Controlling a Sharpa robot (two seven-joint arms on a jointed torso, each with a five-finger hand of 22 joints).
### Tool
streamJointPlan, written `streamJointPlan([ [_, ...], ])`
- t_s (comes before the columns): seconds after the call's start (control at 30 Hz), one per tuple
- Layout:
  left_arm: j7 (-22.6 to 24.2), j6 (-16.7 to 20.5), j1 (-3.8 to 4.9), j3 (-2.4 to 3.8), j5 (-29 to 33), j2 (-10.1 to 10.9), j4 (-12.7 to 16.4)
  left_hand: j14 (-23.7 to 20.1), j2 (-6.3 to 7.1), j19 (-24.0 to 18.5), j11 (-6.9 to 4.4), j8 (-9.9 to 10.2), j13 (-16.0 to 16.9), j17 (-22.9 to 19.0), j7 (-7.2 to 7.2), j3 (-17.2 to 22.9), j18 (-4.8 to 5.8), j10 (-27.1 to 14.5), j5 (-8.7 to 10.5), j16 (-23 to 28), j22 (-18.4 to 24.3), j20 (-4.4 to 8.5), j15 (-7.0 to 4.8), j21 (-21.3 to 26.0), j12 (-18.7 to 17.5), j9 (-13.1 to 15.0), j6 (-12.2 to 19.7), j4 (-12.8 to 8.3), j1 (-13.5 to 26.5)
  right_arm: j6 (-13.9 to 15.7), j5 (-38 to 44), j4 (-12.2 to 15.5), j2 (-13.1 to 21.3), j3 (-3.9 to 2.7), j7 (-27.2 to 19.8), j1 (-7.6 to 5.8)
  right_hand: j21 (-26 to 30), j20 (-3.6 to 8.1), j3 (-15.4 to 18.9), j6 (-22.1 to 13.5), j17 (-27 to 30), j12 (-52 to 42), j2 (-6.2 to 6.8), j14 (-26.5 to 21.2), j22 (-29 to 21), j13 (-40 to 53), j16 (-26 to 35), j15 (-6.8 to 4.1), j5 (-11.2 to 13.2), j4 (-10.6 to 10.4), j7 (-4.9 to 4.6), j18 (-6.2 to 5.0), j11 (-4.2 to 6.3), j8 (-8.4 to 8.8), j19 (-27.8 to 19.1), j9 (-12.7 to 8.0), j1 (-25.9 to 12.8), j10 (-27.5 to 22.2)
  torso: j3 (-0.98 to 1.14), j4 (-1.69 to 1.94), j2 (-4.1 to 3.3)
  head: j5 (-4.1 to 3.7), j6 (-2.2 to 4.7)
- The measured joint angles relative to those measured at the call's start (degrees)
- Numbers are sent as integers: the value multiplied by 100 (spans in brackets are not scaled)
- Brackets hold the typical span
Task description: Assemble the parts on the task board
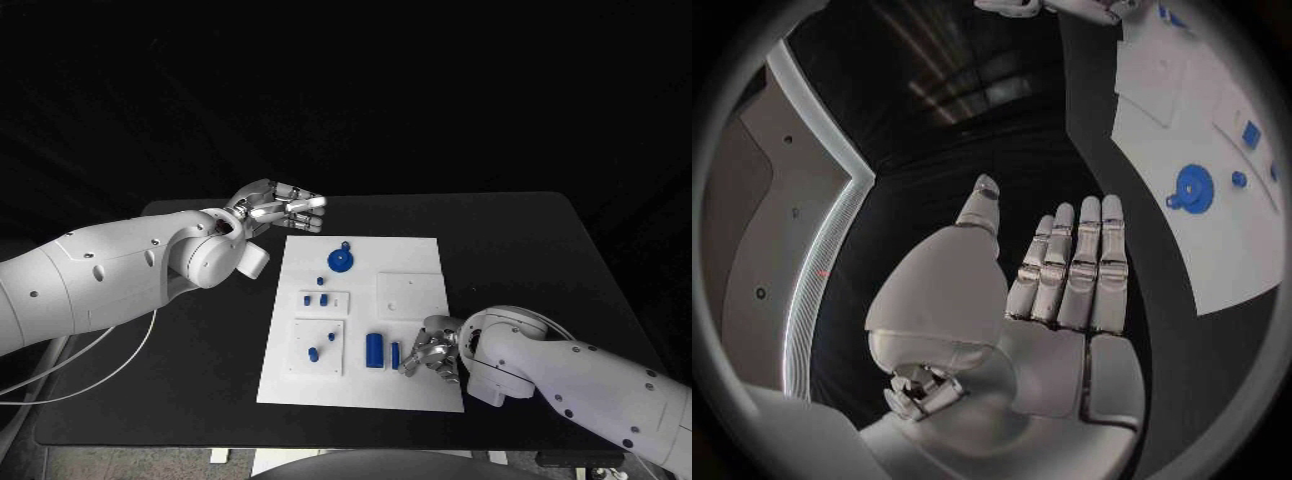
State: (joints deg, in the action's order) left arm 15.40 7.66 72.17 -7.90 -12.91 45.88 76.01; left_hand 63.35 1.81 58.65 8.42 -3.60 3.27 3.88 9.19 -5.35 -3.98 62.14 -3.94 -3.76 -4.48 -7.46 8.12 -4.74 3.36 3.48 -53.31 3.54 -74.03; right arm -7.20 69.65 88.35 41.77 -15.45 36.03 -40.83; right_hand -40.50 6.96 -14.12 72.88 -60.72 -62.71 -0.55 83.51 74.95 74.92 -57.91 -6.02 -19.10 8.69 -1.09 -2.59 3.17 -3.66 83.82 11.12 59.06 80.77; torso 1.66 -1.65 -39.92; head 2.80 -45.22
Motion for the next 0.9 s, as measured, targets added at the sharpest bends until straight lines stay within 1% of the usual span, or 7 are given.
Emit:
streamJointPlan([
  [0.03,0,4,0,0,-1,0,-1,58,0,0,0,0,0,12,0,0,0,0,0,0,0,0,-18,0,0,0,0,0,0,-1,-19,0,19,-1,0,0,26,0,235,-30,10,17,145,0,0,0,0,0,43,-121,-25,0,0,0,0,-6,-146,0,0,-2,0,0,9],
  [0.17,22,28,0,0,-5,0,-17,75,0,0,0,0,0,18,0,-2,0,0,0,0,0,0,-34,0,0,0,0,-2,0,-37,-132,2,98,-60,-35,-2,156,0,876,-234,21,61,357,0,0,0,39,0,820,-599,-105,0,-69,-4,0,-91,-228,-69,4,-4,4,-7,44],
  [0.27,61,65,0,0,-4,-4,-41,75,0,0,0,0,0,18,0,-2,0,0,0,0,0,0,-34,0,0,0,0,-2,0,-85,-258,-28,140,-135,-115,-49,232,0,1369,-319,21,71,331,-19,-1,0,80,18,1002,-974,-131,0,-92,0,0,-120,-37,-93,4,-7,7,-22,91],
  [0.37,145,116,0,0,26,-20,-81,67,-21,-54,0,0,0,7,0,29,-1,0,-69,0,15,31,-31,44,0,0,0,-57,-21,-117,-393,-103,172,-200,-292,-171,369,0,1728,-433,64,158,217,-24,-1,0,166,24,1023,-1085,-164,0,-126,1,0,-135,104,-127,4,-11,10,-46,172],
  [0.57,435,261,0,0,226,-145,-323,18,-154,-63,0,0,0,0,-5,-35,-1,0,-136,0,16,22,-42,44,0,0,-87,-275,-73,-10,-809,-577,160,-295,-1115,-543,1927,-45,1973,-468,760,949,-102,-168,-182,-379,1003,103,821,-867,-198,-90,-172,1,18,-211,423,-404,-10,-18,30,-131,444],
  [0.8,683,383,3,5,508,-353,-795,-18,-281,-63,-51,0,0,-1,-89,-61,-1,-51,-137,0,15,22,-67,44,0,0,-257,-390,-151,484,-1659,-1680,-67,-351,-2393,-991,3599,-221,1837,-591,1711,3070,-374,-413,-1850,-2482,2598,244,705,-352,-281,-89,-256,1,-96,-421,800,-998,-58,-35,111,-215,751],
  [0.9,752,401,36,8,602,-454,-1030,-77,-284,-94,-75,0,0,-5,-118,-64,-1,-116,-136,0,15,-10,-80,44,0,0,-304,-416,-154,703,-2066,-2235,-235,-380,-2935,-1146,3662,-493,1710,-860,2358,4131,-454,-869,-2974,-3865,3584,514,712,-146,-405,-89,-451,0,-859,-592,956,-1198,-79,-48,171,-240,922],
])
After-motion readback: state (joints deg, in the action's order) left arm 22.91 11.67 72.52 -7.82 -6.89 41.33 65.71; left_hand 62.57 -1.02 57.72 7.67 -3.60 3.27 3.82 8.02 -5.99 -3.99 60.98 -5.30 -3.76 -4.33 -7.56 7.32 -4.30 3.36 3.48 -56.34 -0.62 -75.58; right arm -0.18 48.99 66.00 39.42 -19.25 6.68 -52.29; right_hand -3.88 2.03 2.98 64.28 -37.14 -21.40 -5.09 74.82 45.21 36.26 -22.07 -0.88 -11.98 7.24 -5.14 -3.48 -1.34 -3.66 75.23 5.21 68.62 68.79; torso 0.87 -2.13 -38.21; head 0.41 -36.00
